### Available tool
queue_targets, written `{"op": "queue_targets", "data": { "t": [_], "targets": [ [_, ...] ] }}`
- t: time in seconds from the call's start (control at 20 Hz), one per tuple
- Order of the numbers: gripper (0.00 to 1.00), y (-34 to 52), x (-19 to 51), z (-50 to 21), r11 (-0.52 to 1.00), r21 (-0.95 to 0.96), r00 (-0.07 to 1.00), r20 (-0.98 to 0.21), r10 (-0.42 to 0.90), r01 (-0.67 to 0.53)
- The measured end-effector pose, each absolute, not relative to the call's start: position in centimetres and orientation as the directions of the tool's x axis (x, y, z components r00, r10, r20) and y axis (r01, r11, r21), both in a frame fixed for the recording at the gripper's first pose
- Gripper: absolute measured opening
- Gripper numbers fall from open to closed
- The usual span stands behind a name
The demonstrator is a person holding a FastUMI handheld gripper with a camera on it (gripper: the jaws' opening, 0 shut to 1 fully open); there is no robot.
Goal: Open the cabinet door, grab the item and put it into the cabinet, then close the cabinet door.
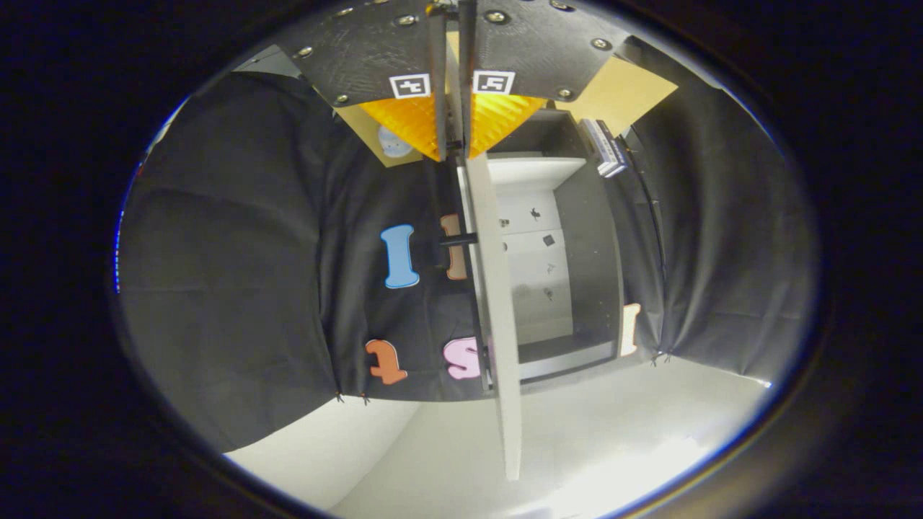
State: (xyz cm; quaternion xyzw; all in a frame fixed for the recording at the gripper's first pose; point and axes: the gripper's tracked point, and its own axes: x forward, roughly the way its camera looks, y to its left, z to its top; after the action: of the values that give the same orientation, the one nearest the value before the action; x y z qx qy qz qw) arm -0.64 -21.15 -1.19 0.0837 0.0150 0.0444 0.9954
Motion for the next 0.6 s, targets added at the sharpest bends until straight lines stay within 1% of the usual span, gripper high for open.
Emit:
{"op": "queue_targets", "data": {
  "t": [0.15,0.45,0.5,0.6],
  "targets": [
    [0.08,-17.7,-1.3,-0.7,0.968,0.216,0.991,-0.002,0.135,-0.131],
    [0.86,-9.4,0.9,-3.5,0.95,0.227,0.974,-0.028,0.224,-0.212],
    [0.93,-8.1,1.3,-4.4,0.948,0.226,0.97,-0.045,0.238,-0.222],
    [0.96,-6.3,2.1,-5.6,0.946,0.219,0.963,-0.07,0.259,-0.239]
  ]
}}
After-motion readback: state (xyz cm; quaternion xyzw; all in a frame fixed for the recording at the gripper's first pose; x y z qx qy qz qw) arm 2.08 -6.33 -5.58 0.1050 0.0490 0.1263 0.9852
